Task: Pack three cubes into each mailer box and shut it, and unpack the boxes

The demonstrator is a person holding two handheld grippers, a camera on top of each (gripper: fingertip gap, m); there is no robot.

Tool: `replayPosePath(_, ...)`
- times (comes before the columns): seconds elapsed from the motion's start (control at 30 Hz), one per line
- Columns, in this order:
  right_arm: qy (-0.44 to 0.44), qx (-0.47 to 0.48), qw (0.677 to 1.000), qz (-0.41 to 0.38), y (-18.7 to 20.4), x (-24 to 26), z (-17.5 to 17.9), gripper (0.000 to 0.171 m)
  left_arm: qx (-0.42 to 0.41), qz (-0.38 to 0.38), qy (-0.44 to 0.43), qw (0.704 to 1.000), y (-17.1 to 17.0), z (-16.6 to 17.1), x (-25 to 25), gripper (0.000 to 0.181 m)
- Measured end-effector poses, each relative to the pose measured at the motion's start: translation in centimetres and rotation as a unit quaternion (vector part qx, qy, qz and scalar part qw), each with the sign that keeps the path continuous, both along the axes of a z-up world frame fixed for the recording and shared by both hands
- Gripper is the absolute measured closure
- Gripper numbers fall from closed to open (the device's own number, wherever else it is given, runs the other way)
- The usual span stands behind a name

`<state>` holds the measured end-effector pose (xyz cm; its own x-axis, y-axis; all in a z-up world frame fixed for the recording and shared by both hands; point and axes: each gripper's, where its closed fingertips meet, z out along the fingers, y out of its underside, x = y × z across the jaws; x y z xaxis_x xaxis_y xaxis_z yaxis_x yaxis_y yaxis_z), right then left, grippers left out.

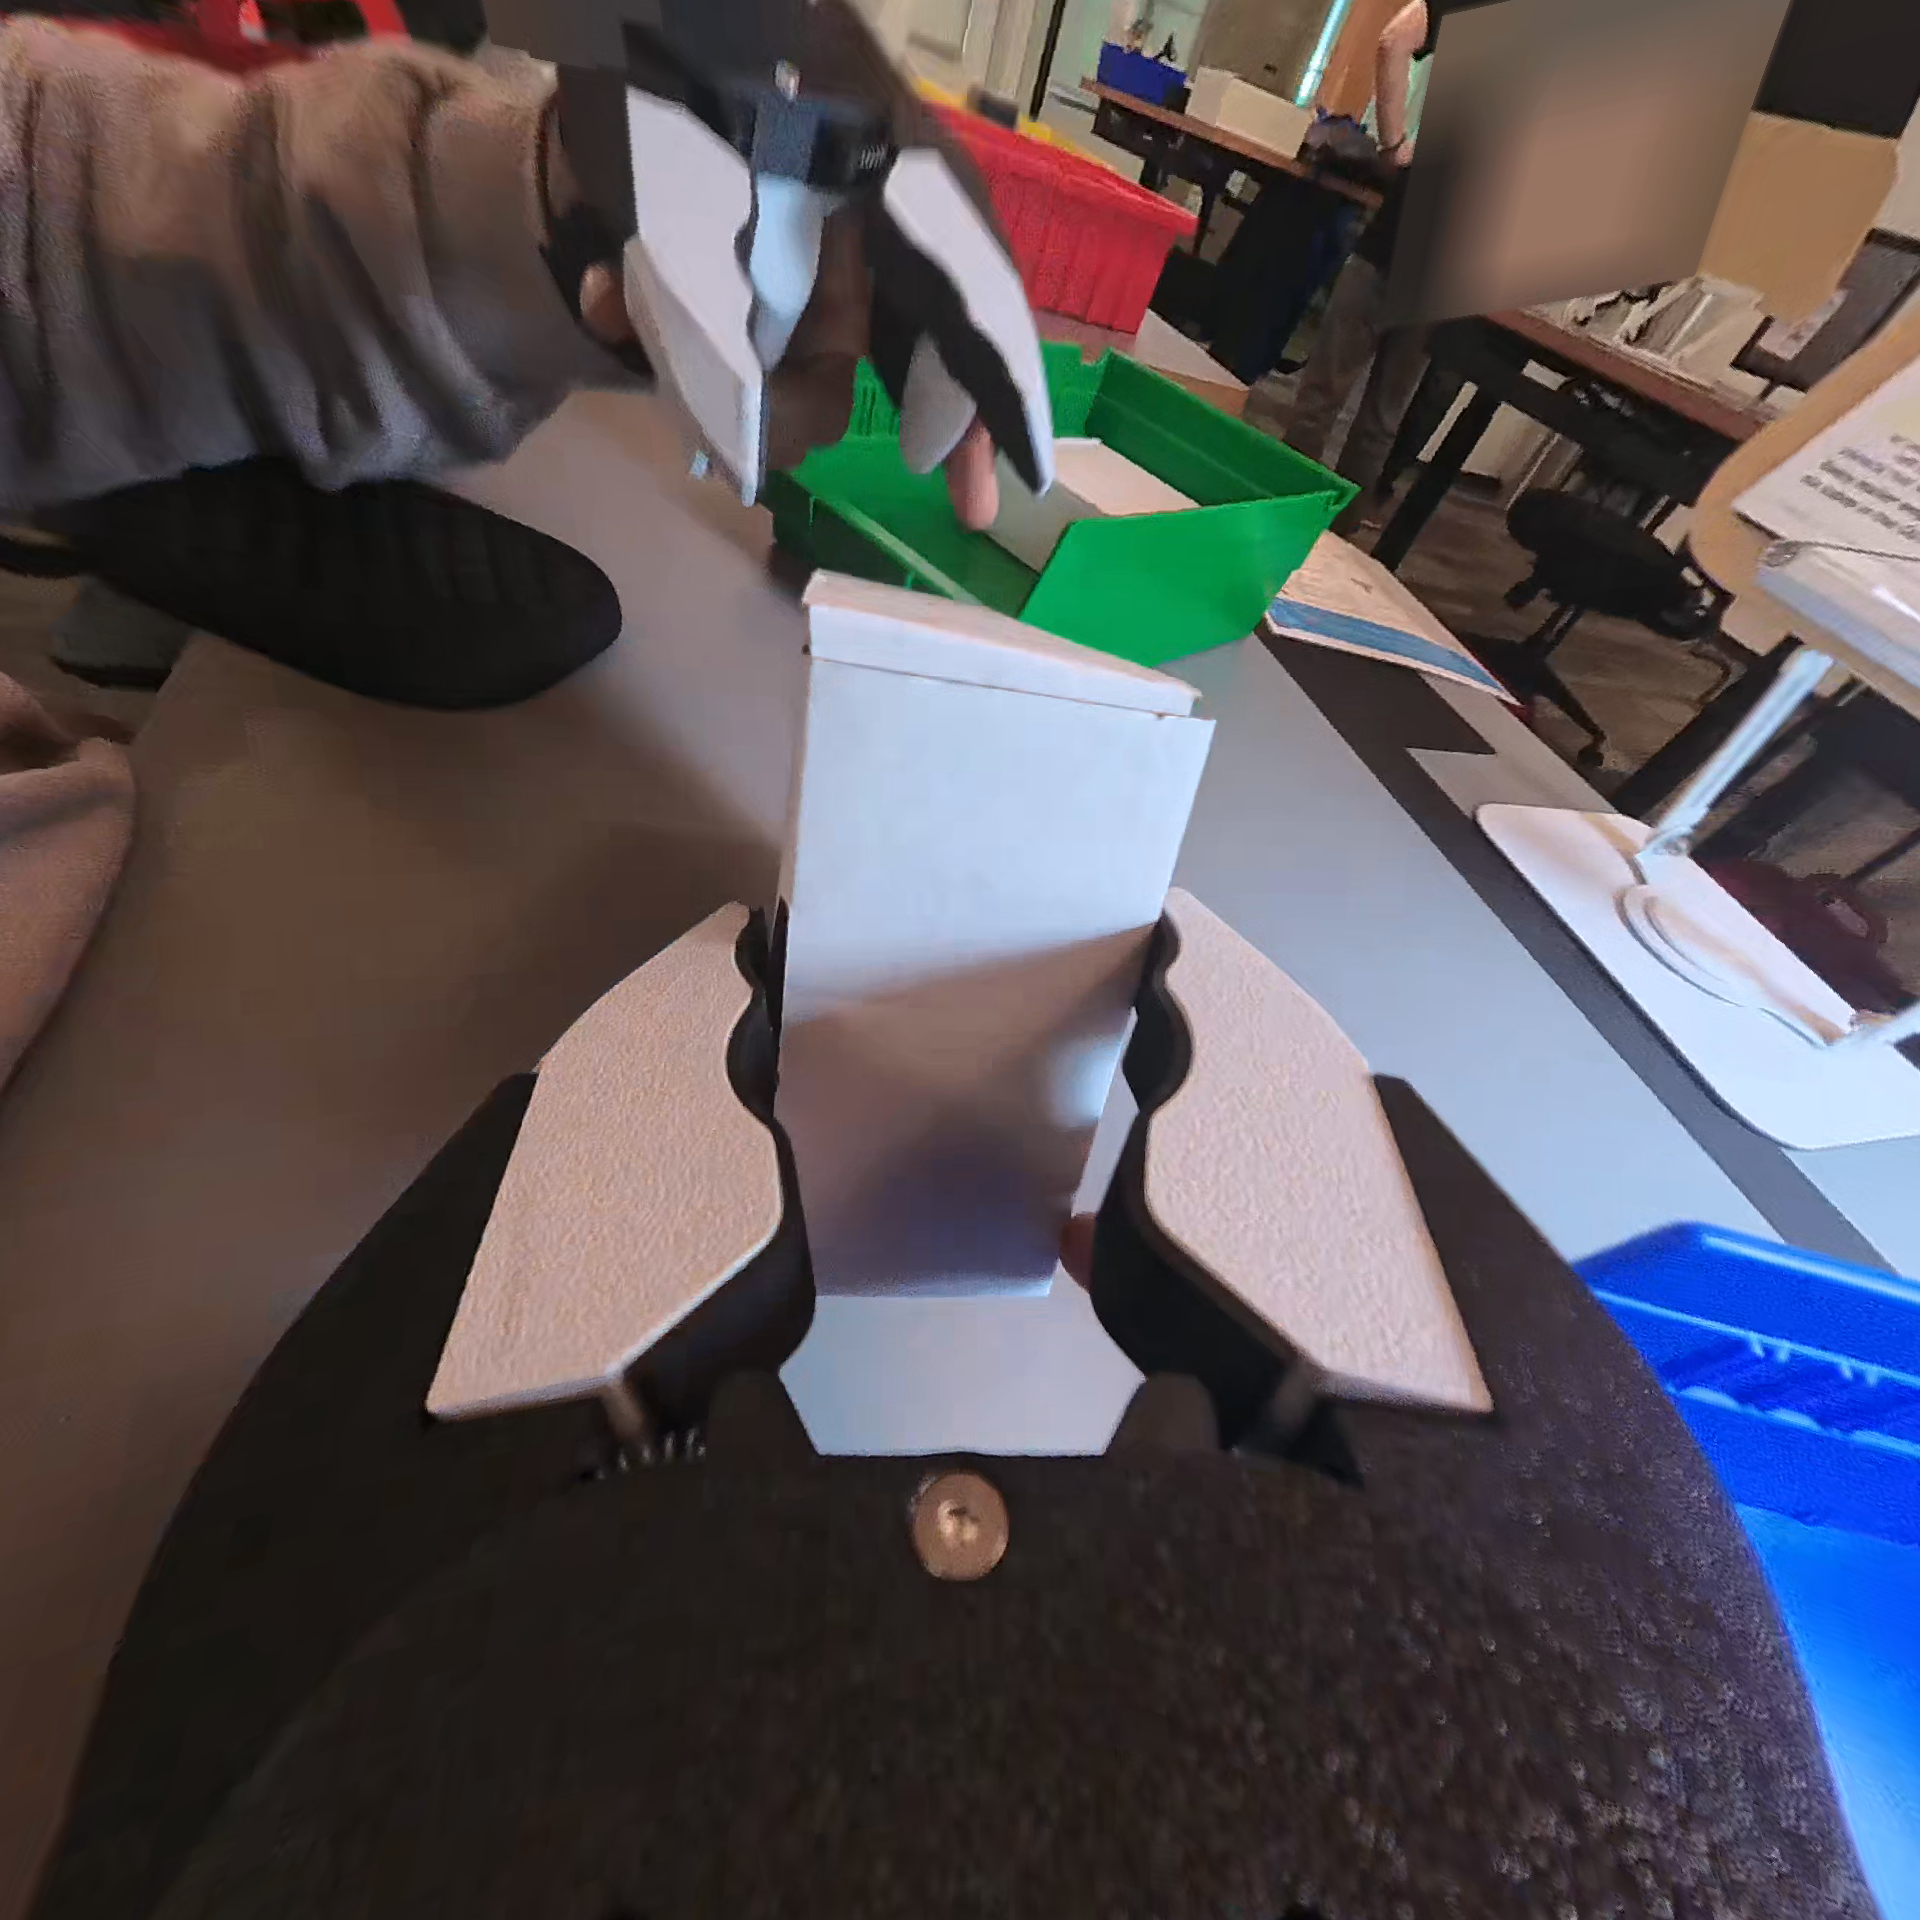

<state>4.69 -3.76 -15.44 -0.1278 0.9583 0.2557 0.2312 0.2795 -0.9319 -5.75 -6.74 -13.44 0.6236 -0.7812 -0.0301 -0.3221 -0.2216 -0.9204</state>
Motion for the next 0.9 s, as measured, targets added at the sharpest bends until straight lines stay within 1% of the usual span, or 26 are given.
replayPosePath(0.1,0.042,-0.034,0.999,0.004,0.2,0.5,1.7,0.105,0.003,-0.023,-0.063,0.998,0.0,-1.4,0.9,0.091)
replayPosePath(0.17,0.083,-0.068,0.994,0.022,-0.3,0.6,3.3,0.106,0.019,-0.029,-0.065,0.997,0.3,-1.9,2.2,0.087)
replayPosePath(0.2,0.100,-0.088,0.990,0.036,-0.7,0.6,3.9,0.106,0.034,-0.026,-0.064,0.997,0.7,-1.7,2.8,0.087)
replayPosePath(0.23,0.115,-0.108,0.986,0.050,-1.1,0.6,4.3,0.106,0.046,-0.041,-0.083,0.995,0.5,-1.0,3.8,0.090)
replayPosePath(0.27,0.124,-0.123,0.983,0.056,-1.3,0.5,4.4,0.105,0.051,-0.059,-0.107,0.991,0.0,-0.2,4.8,0.100)
replayPosePath(0.3,0.127,-0.131,0.981,0.059,-1.5,0.3,4.2,0.105,0.053,-0.056,-0.114,0.991,0.0,0.2,5.1,0.099)
replayPosePath(0.33,0.125,-0.131,0.982,0.054,-1.3,0.4,3.8,0.105,0.052,-0.056,-0.103,0.992,0.0,0.2,5.1,0.100)
replayPosePath(0.4,0.069,-0.121,0.990,0.031,-0.7,0.0,1.7,0.104,0.050,-0.040,-0.065,0.996,0.2,-0.6,4.5,0.101)
replayPosePath(0.5,0.054,-0.081,0.995,-0.012,0.4,-0.5,1.1,0.101,0.023,-0.003,-0.053,0.998,0.3,-1.5,3.3,0.101)
replayPosePath(0.6,0.088,-0.028,0.992,-0.081,2.1,-0.2,3.1,0.107,-0.001,0.036,-0.047,0.998,0.6,-2.1,1.7,0.102)
replayPosePath(0.67,0.093,0.040,0.987,-0.124,2.5,-0.1,4.5,0.113,-0.016,0.053,-0.049,0.997,0.9,-2.4,1.2,0.102)
replayPosePath(0.77,0.048,0.143,0.980,-0.130,0.9,-1.4,4.6,0.120,-0.034,0.056,-0.053,0.996,1.0,-2.5,1.6,0.102)
replayPosePath(0.9,-0.023,0.214,0.968,-0.130,0.5,-3.4,2.5,0.128,-0.027,0.054,-0.035,0.998,0.8,-2.9,2.0,0.102)
